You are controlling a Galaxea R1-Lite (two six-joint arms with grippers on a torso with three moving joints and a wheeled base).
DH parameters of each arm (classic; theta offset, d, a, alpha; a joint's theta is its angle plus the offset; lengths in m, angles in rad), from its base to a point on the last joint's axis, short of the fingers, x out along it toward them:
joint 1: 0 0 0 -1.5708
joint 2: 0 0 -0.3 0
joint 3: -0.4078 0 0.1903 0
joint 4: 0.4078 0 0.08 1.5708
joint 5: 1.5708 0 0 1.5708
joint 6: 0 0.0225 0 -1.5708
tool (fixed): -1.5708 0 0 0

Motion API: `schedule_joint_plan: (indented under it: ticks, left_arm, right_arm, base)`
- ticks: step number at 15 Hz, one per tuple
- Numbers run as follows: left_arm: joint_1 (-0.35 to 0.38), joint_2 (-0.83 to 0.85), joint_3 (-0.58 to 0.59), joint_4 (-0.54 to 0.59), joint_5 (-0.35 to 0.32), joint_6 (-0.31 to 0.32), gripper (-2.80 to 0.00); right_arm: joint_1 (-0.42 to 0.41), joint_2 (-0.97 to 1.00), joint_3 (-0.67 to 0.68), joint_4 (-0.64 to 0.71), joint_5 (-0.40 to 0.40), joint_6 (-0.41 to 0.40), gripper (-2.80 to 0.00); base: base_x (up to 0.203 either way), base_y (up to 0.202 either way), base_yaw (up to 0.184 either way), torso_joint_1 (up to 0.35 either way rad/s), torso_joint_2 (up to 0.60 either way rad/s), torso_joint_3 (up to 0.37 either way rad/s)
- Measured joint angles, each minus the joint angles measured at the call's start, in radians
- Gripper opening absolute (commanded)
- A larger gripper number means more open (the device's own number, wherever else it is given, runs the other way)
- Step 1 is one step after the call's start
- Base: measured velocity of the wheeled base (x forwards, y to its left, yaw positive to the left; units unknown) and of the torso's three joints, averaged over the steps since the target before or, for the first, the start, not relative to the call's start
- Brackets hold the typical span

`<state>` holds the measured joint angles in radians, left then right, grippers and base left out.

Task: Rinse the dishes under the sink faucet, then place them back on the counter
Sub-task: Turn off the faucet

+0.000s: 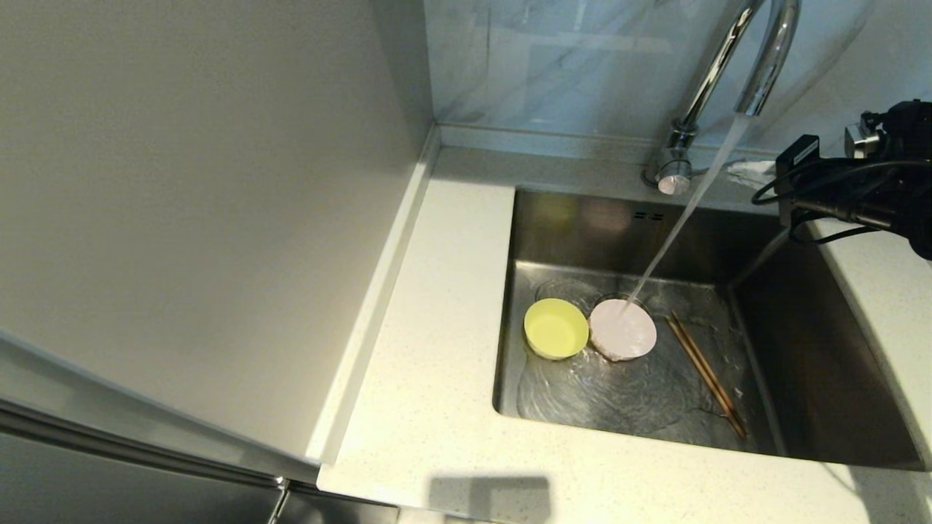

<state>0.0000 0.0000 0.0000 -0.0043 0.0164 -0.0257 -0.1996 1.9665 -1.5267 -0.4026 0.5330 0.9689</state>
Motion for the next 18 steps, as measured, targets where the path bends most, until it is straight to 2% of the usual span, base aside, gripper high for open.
schedule_joint_plan:
  ticks: [12,15,18]
  left_arm:
    - [0.0,0.0,0.0,0.0,0.0,0.0,-2.8]
    - [0.0,0.0,0.0,0.0,0.0,0.0,-2.8]
    - [0.0,0.0,0.0,0.0,0.0,0.0,-2.8]
  right_arm:
    - [0.022,0.069,-0.115,0.005,-0.058,0.029,-2.8]
    - [0.026,0.058,-0.1,0.004,-0.081,0.03,-2.8]
    - [0.005,-0.007,-0.003,0.003,-0.082,0.022,-2.8]
  base:
    - [0.0,0.0,0.0,0.0,0.0,0.0]
    - [0.0,0.0,0.0,0.0,0.0,0.0]
    - [0.0,0.0,0.0,0.0,0.0,0.0]
